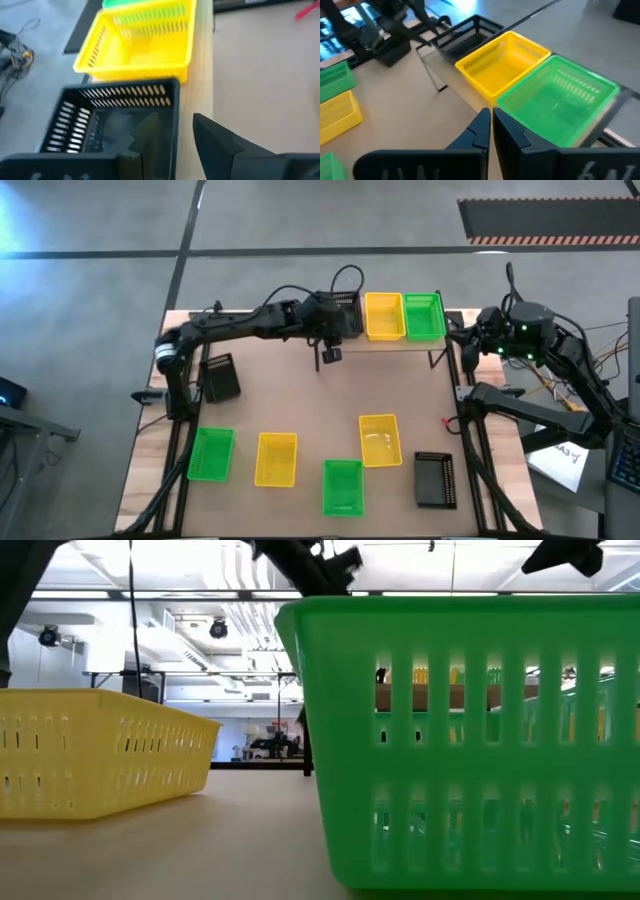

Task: Stack baskets on shelf by color
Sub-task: Stack the right yellow bin on top of the yellow bin on the shelf

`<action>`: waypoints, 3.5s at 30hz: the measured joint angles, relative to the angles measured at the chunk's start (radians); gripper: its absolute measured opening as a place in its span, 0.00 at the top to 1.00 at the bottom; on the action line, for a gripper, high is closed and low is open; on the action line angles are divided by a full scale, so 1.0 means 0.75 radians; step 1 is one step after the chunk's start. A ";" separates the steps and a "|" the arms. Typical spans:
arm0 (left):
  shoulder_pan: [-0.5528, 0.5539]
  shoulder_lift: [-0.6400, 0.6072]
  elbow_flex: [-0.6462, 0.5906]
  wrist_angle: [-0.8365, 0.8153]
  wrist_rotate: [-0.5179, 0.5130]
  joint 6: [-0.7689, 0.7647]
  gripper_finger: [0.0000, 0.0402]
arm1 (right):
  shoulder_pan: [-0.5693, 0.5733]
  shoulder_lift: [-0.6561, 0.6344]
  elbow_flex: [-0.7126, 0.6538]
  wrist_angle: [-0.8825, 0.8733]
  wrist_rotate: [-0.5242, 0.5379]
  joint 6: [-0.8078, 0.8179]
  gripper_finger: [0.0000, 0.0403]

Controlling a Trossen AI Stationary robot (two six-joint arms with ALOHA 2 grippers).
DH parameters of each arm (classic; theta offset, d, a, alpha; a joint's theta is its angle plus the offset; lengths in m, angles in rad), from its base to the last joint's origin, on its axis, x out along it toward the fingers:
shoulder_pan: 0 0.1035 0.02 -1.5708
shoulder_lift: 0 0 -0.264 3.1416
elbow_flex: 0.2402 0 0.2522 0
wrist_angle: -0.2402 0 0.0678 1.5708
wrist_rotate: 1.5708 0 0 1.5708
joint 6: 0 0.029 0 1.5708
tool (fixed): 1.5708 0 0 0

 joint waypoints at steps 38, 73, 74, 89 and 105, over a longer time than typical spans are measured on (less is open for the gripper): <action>-0.450 -0.556 -0.818 0.008 -0.005 -0.839 0.73 | 1.221 0.390 -0.373 0.536 0.241 0.674 0.97; -0.450 -0.643 -0.990 0.094 0.021 -0.791 0.73 | 1.574 1.361 -0.049 0.477 0.145 0.568 0.76; -0.450 -0.643 -0.990 0.094 0.028 -0.791 0.73 | 1.574 1.373 -0.044 0.472 0.152 0.567 0.77; -0.457 -0.643 -0.990 0.109 0.044 -0.754 0.73 | 1.574 1.228 0.255 0.102 0.172 0.562 0.98; -0.457 -0.643 -0.988 0.167 0.043 -0.769 0.73 | 1.330 0.918 0.723 -0.328 0.460 0.262 0.98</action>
